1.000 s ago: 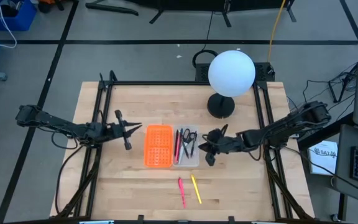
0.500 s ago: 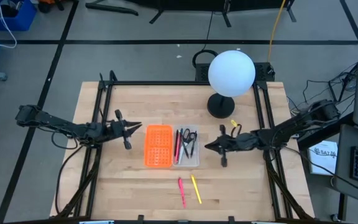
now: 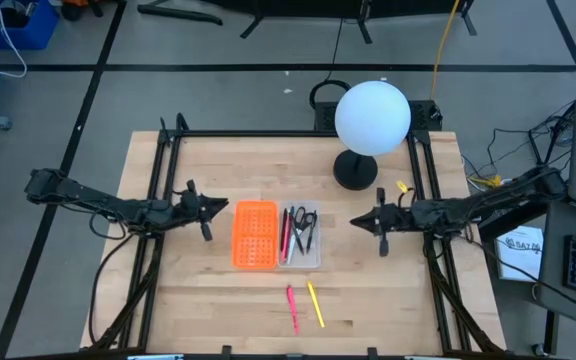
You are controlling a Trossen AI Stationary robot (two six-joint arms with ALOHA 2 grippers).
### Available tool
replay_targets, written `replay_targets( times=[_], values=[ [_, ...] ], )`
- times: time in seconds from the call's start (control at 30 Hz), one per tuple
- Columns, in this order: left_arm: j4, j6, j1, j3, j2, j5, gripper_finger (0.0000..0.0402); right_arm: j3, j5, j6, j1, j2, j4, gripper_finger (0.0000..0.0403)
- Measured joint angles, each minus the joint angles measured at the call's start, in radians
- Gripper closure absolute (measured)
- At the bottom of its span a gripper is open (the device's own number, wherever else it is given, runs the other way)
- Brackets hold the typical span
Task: Pick & place school supplies into a supply box
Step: Put the pink pen into the orange supply box
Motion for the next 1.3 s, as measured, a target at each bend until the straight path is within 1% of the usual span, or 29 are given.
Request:
replay_targets(
  times=[0.1, 0.17, 0.27, 0.33, 0.4, 0.5, 0.57, 0.6, 0.67, 0.73, 0.8, 0.93, 1.1, 1.3],
  values=[
    [0.0, -0.01, 0.0, 0.0, 0.0, 0.0, 0.0355, 0.0, -0.002, -0.006, 0.0, -0.075, -0.104, 0.0403],
    [0.001, -0.019, 0.0, 0.0, 0.0, 0.0, 0.0355, -0.011, -0.022, -0.02, 0.004, -0.107, -0.125, 0.0403],
    [0.0, -0.095, 0.0, 0.0, 0.0, -0.002, 0.0355, -0.054, -0.084, -0.028, 0.008, -0.127, -0.092, 0.0403],
    [-0.003, -0.147, 0.0, 0.0, 0.0, -0.028, 0.0355, -0.089, -0.101, -0.028, 0.013, -0.128, -0.043, 0.0403],
    [-0.012, -0.201, 0.0, 0.0, 0.0, -0.049, 0.0355, -0.128, -0.102, -0.028, 0.015, -0.127, 0.021, 0.0403],
    [-0.042, -0.292, 0.0, 0.0, 0.0, -0.05, 0.0359, -0.186, -0.102, -0.029, 0.015, -0.125, 0.105, 0.0403],
    [-0.131, -0.373, -0.009, 0.023, 0.002, -0.05, 0.0375, -0.21, -0.1, -0.036, 0.015, -0.128, 0.175, 0.0403],
    [-0.19, -0.406, -0.02, 0.046, 0.009, -0.05, 0.0387, -0.214, -0.099, -0.043, 0.015, -0.131, 0.181, 0.0403],
    [-0.305, -0.457, -0.048, 0.102, 0.035, -0.051, 0.0395, -0.214, -0.099, -0.045, 0.015, -0.127, 0.167, 0.0403],
    [-0.376, -0.484, -0.083, 0.164, 0.086, -0.055, 0.0395, -0.215, -0.1, -0.046, 0.015, -0.127, 0.173, 0.0403],
    [-0.409, -0.493, -0.123, 0.231, 0.153, -0.058, 0.0397, -0.215, -0.1, -0.046, 0.015, -0.128, 0.179, 0.0403],
    [-0.477, -0.503, -0.202, 0.382, 0.328, -0.086, 0.0398, -0.216, -0.1, -0.046, 0.015, -0.127, 0.176, 0.0403],
    [-0.559, -0.628, -0.278, 0.56, 0.551, -0.095, 0.0398, -0.217, -0.1, -0.046, 0.015, -0.128, 0.182, 0.0403],
    [-0.556, -0.76, -0.376, 0.745, 0.819, -0.051, 0.0398, -0.218, -0.105, -0.049, 0.015, -0.128, 0.192, 0.0403]
  ],
)
